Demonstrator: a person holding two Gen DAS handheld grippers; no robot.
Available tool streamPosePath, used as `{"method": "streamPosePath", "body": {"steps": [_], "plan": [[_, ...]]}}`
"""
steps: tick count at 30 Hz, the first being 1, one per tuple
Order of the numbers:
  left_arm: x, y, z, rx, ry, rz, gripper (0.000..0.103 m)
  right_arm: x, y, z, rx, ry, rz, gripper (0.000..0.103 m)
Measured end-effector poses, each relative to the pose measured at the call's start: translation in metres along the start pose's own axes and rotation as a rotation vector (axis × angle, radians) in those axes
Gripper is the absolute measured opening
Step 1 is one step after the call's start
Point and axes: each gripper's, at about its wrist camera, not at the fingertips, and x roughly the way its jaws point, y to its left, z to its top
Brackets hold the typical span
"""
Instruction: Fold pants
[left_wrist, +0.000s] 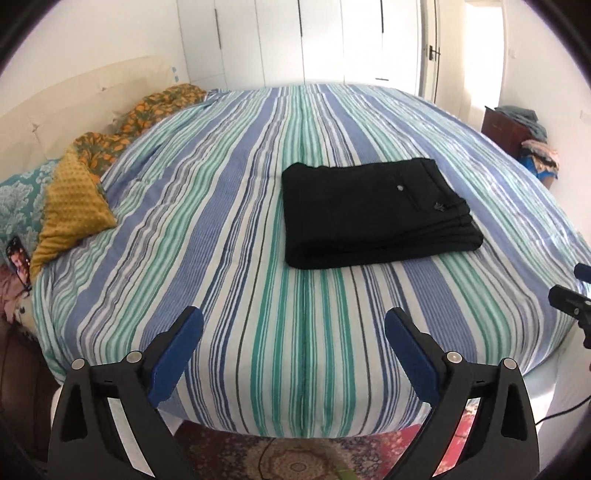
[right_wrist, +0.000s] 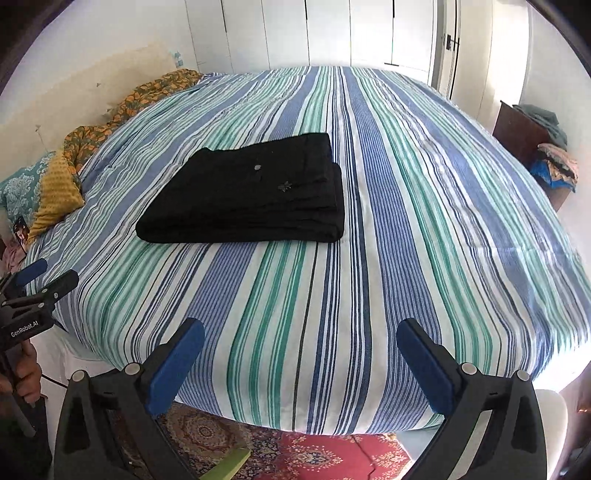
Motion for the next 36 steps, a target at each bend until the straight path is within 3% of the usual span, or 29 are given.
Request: {"method": "streamPosePath", "body": {"steps": [3,7,12,21,26,36], "plan": [[-0.016,0.003,0.009,-0.025,-0.018,0.016,0.099,-0.023,0.01,0.006,-0.025,-0.045,-0.028,0.103],[-0.027,0.009,0.022,-0.05,0.035,0.055,0.099,-0.048,0.017,0.026,-0.025,-0.069,-0.029,0.103],[-0.046,0.008,0.031,-0.005,0.039,0.095,0.099,-0.073,0.028,0.036,-0.047,-0.075,-0.029,0.103],[-0.063,0.002,0.029,0.001,0.047,0.029,0.099,-0.091,0.048,0.038,-0.104,-0.09,-0.035,0.103],[-0.059,-0.002,0.025,0.005,0.082,0.005,0.099,-0.084,0.051,0.033,-0.107,-0.05,-0.049,0.103],[-0.06,-0.005,0.024,0.008,0.098,0.002,0.099,-0.084,0.055,0.029,-0.107,-0.042,-0.077,0.103]]}}
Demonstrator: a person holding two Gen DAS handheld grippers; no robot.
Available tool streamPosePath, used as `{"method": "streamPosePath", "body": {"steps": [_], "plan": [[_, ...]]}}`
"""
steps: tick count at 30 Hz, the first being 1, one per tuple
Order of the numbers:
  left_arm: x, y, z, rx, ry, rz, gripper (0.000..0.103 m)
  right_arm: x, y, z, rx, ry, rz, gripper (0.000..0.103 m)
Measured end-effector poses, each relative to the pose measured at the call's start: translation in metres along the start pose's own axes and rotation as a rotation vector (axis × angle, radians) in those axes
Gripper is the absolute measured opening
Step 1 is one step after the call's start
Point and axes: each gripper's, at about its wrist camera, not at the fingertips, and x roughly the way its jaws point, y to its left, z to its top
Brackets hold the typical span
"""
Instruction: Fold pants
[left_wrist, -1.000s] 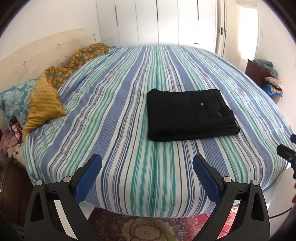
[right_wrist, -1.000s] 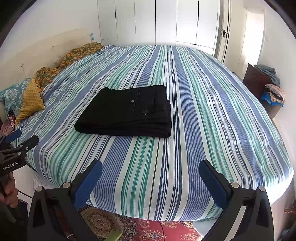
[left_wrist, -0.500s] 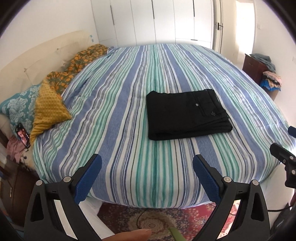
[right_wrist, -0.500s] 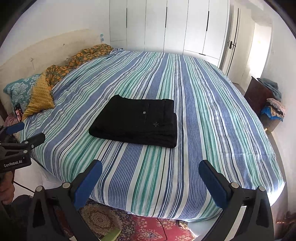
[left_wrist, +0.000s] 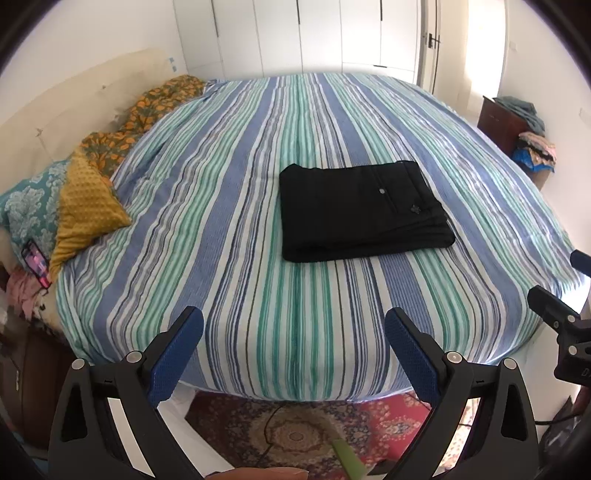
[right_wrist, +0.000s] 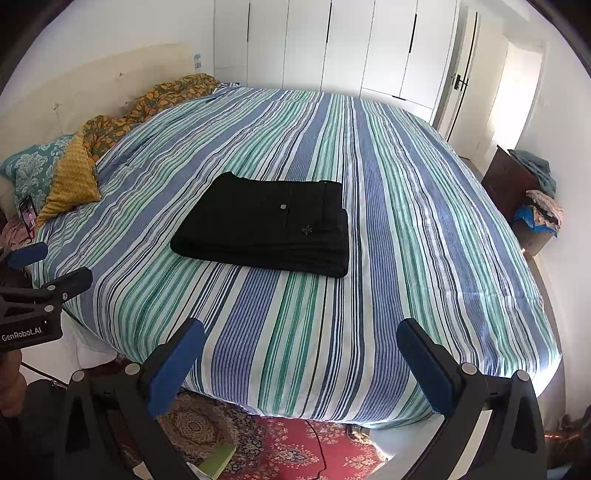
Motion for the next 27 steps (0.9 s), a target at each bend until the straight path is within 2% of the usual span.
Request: {"method": "streamPosePath", "body": {"steps": [11,27], "plan": [[0.0026,-0.0028,-0.0002,0.004,0.013,-0.001,0.099,0.0001,-0.005,-0.0005,0.015,-0.006,-0.03,0.103],[0.0029,-0.0015,-0.0012,0.007,0.017,0.009,0.099,0.0042,-0.0036,-0.0031,0.014,0.009,-0.024,0.103]]}}
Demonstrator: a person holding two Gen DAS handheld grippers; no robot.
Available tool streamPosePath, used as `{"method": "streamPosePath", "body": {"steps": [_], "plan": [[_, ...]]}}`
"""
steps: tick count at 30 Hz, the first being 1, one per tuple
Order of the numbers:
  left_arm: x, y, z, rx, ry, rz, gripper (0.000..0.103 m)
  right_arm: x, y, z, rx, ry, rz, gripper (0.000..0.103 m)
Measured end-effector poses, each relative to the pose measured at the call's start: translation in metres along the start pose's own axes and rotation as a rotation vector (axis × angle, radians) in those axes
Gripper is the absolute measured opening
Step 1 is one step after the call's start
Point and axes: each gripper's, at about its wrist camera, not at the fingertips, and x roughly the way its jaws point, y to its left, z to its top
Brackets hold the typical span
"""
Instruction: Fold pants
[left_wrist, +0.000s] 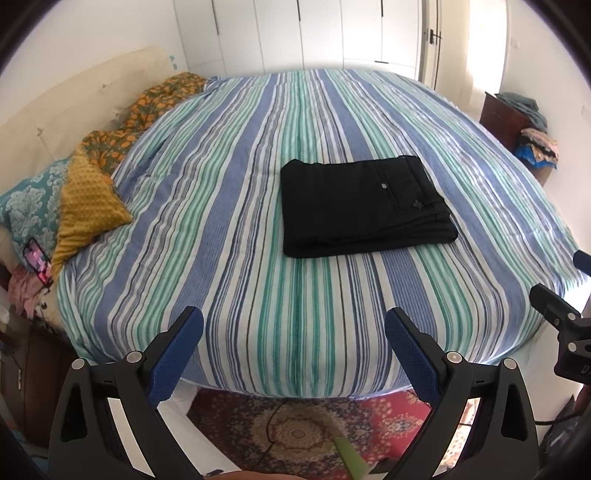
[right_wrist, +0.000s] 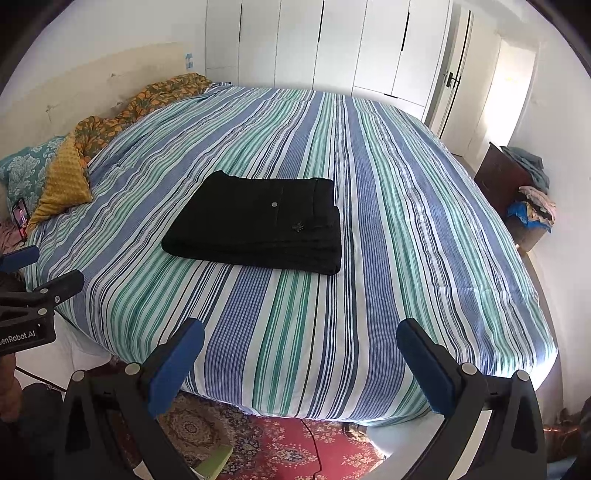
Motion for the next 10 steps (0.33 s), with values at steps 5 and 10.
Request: {"method": "streamPosePath", "body": {"steps": [5,10], "plan": [[0.0001,0.0009,-0.0003,-0.006,-0.001,-0.008,0.099,0.0007,0.0002,-0.0008,0.002,0.004,0.002,0.103],[-0.003,0.0,-0.0005,-0.005,-0.018,-0.01,0.099,0.002,0.0011,-0.0011,0.006,0.01,0.006,0.103]]}}
